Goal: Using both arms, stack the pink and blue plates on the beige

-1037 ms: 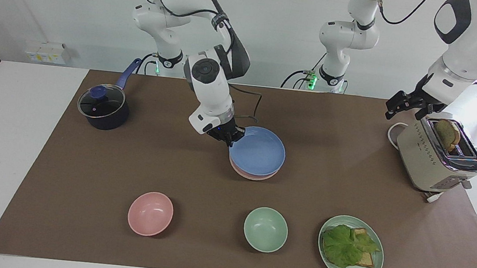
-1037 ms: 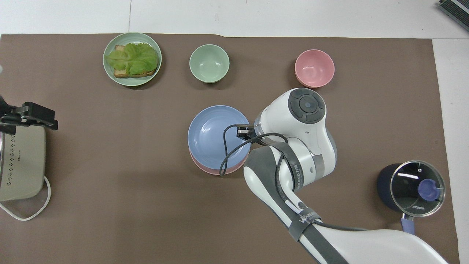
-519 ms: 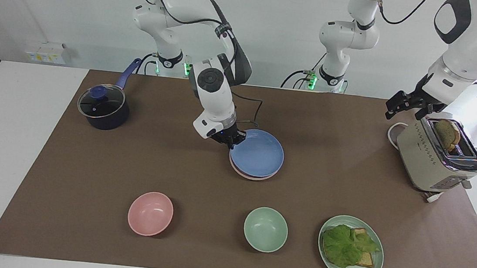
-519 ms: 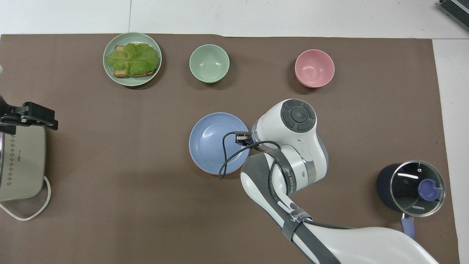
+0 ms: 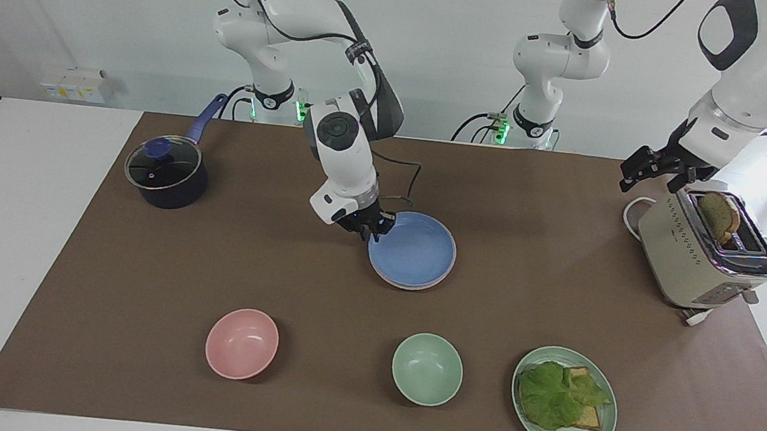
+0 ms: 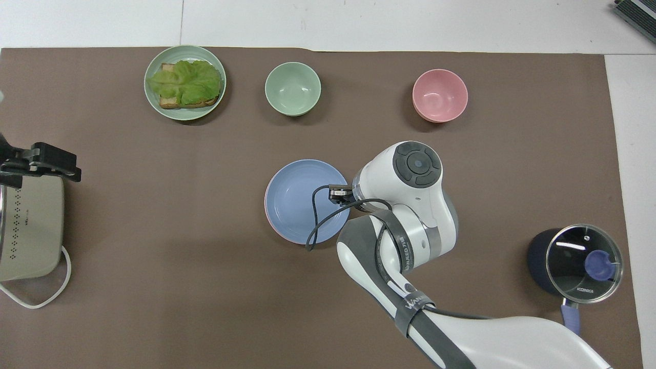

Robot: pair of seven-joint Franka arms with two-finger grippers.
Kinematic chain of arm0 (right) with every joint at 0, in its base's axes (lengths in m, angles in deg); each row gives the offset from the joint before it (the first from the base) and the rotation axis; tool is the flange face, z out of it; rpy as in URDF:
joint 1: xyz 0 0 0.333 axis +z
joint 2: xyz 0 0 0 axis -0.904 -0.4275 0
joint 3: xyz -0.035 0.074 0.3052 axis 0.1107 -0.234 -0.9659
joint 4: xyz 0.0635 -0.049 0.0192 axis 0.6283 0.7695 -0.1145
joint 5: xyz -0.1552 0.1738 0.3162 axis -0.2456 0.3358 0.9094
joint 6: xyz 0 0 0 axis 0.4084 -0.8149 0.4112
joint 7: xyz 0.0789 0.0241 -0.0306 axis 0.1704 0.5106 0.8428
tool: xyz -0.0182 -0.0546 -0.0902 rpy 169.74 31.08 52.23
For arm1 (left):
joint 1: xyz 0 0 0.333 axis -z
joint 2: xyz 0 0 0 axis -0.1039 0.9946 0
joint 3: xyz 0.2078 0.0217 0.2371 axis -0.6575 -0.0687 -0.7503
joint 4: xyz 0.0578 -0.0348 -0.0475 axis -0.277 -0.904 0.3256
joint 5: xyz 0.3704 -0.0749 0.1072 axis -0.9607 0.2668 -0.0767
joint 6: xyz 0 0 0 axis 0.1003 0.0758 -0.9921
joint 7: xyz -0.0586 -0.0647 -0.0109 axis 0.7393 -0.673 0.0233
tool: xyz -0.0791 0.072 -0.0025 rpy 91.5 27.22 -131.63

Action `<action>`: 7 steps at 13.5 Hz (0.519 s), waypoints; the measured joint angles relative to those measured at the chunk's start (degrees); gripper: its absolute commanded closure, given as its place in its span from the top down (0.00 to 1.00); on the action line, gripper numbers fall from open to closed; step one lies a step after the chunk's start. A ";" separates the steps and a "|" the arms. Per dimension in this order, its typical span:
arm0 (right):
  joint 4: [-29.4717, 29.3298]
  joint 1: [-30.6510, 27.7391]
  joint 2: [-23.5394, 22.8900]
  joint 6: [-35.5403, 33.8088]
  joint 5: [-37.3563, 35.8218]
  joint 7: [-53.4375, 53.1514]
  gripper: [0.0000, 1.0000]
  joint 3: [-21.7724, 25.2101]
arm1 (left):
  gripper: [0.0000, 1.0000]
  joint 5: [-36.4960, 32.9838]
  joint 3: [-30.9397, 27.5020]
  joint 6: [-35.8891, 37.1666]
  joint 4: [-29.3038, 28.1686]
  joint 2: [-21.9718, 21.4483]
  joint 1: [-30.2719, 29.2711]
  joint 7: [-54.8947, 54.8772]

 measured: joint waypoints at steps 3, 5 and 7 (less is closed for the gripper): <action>-0.21 0.03 0.06 0.00 0.00 0.00 1.00 0.00 | 1.00 0.00 0.00 0.00 0.00 0.00 0.00 0.00; -0.67 0.00 0.92 -0.20 -0.04 0.00 1.00 0.10 | 1.00 0.00 0.00 0.00 0.00 0.00 0.00 0.00; -1.28 -0.33 3.23 -2.02 -1.07 0.03 1.00 0.71 | 1.00 0.00 0.00 0.00 0.00 0.00 0.00 0.00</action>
